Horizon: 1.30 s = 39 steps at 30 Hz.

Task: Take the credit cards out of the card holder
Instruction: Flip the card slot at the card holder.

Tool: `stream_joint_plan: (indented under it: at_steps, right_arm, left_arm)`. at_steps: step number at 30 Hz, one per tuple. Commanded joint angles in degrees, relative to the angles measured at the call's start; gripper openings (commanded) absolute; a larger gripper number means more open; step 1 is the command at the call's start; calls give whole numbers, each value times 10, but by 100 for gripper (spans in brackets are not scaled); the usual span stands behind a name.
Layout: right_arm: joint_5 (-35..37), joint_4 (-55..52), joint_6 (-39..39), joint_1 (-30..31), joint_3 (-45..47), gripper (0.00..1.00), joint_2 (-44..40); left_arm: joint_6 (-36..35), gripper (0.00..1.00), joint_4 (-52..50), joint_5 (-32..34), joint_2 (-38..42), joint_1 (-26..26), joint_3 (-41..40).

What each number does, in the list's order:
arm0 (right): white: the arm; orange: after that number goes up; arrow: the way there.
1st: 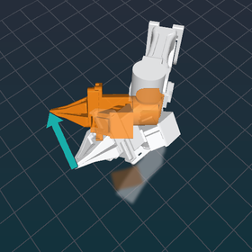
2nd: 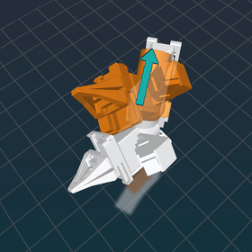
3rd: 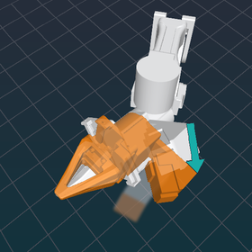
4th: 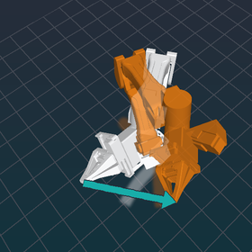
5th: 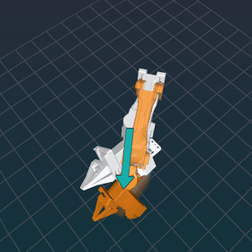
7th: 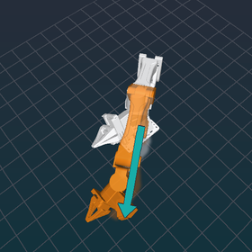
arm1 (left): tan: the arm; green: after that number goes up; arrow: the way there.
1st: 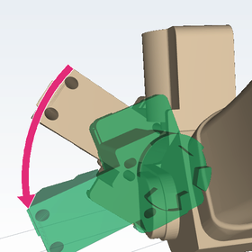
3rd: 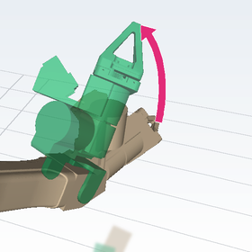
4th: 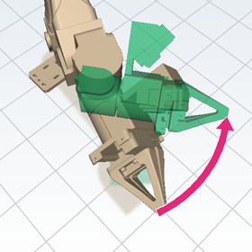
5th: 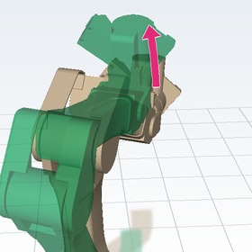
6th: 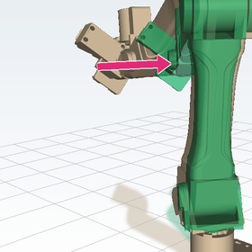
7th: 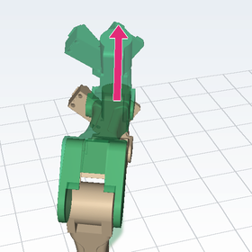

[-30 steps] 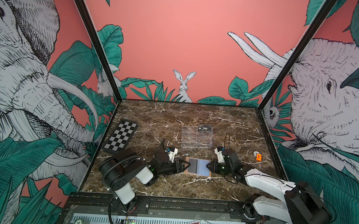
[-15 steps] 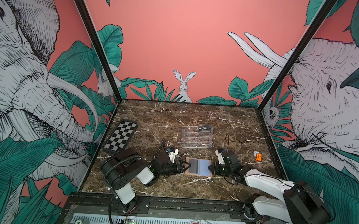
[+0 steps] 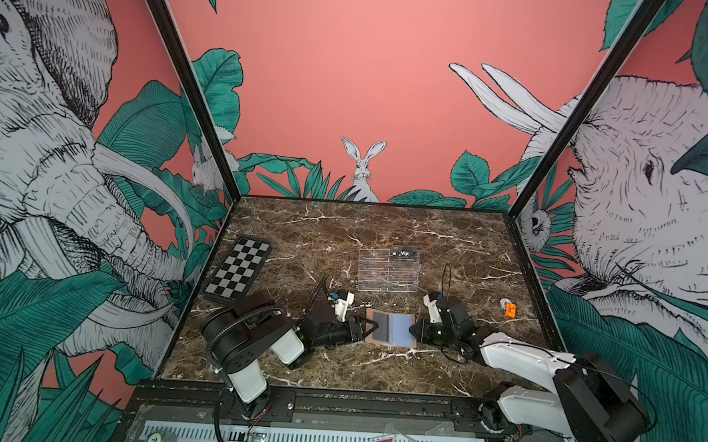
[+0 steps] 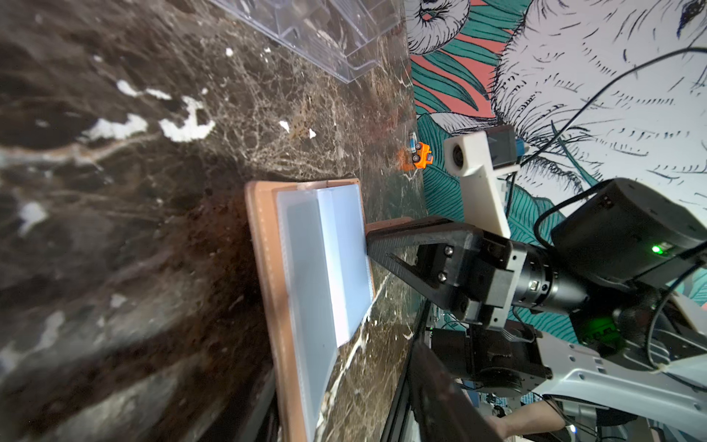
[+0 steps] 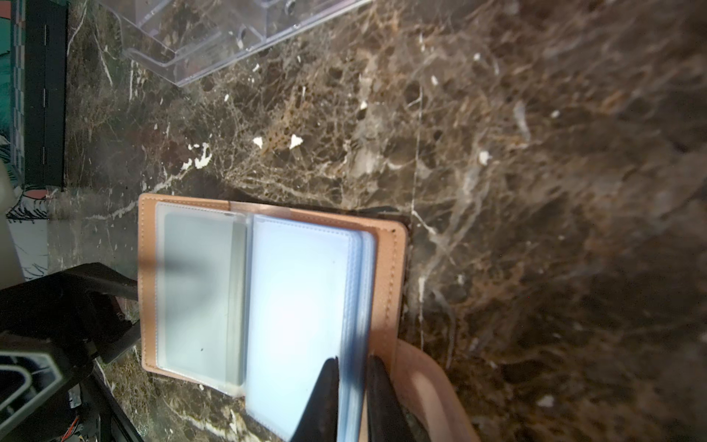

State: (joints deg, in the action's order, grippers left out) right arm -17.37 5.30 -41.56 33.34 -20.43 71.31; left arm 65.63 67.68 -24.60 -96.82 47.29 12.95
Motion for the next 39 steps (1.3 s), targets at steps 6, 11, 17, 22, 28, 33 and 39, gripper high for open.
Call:
stream_joint_plan:
  at_steps: [6, 11, 17, 22, 28, 33, 39]
  right_arm:
    - [8, -16, 6, 3, 11, 16, 18]
    - [8, -12, 7, 3, 14, 16, 22]
    - [7, -9, 5, 3, 19, 16, 21]
    - [7, -9, 4, 3, 19, 15, 19]
    - [4, -7, 5, 3, 20, 15, 20]
    - [3, -6, 4, 3, 21, 15, 22]
    - [-1, -3, 5, 3, 21, 14, 23]
  left_arm:
    - [8, 37, 53, 6, -27, 4, 0]
    - [10, 28, 78, 11, -39, 3, -6]
    - [12, 27, 101, 8, -47, 4, -7]
    - [14, 23, 118, 8, -55, 5, -6]
    - [11, 21, 127, 8, -55, 6, -4]
    - [9, 18, 126, 6, -51, 7, 1]
    - [5, 12, 126, 0, -49, 11, 12]
